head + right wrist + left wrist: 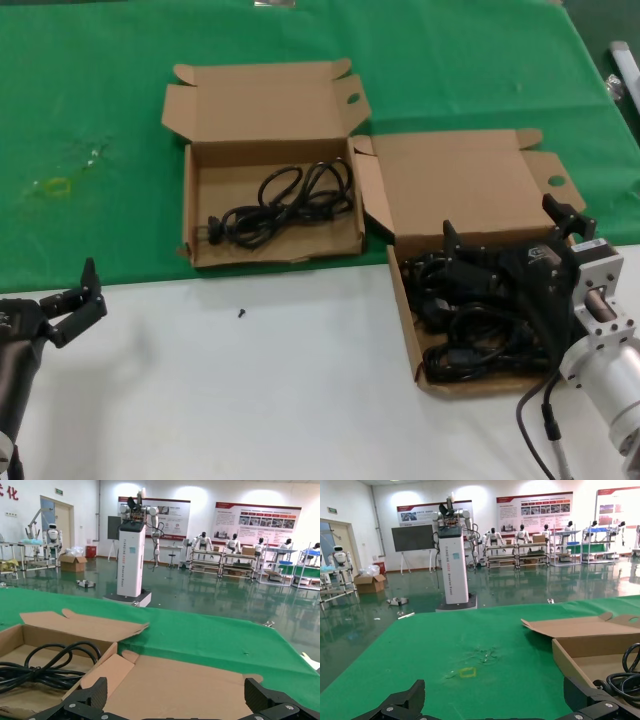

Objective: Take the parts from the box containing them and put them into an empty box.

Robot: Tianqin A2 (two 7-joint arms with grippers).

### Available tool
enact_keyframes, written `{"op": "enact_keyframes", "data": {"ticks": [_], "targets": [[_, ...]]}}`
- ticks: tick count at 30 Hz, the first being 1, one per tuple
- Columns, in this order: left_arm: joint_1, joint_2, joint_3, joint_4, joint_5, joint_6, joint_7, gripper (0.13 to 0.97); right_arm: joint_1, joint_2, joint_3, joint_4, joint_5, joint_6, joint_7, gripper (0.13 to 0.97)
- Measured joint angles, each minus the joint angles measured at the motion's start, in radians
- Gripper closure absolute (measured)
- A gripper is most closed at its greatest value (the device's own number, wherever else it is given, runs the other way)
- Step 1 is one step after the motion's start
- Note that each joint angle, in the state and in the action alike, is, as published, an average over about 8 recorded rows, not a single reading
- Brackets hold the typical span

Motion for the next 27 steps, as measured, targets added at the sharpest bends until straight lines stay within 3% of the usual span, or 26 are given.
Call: {"op": "enact_keyframes", "data": {"ticks": [27], "targets": [[0.000,0.000,0.000,0.000,0.000,0.000,0.000,0.132,0.000,0.000,0.000,0.000,0.000,0.000,0.000,0.129]]}}
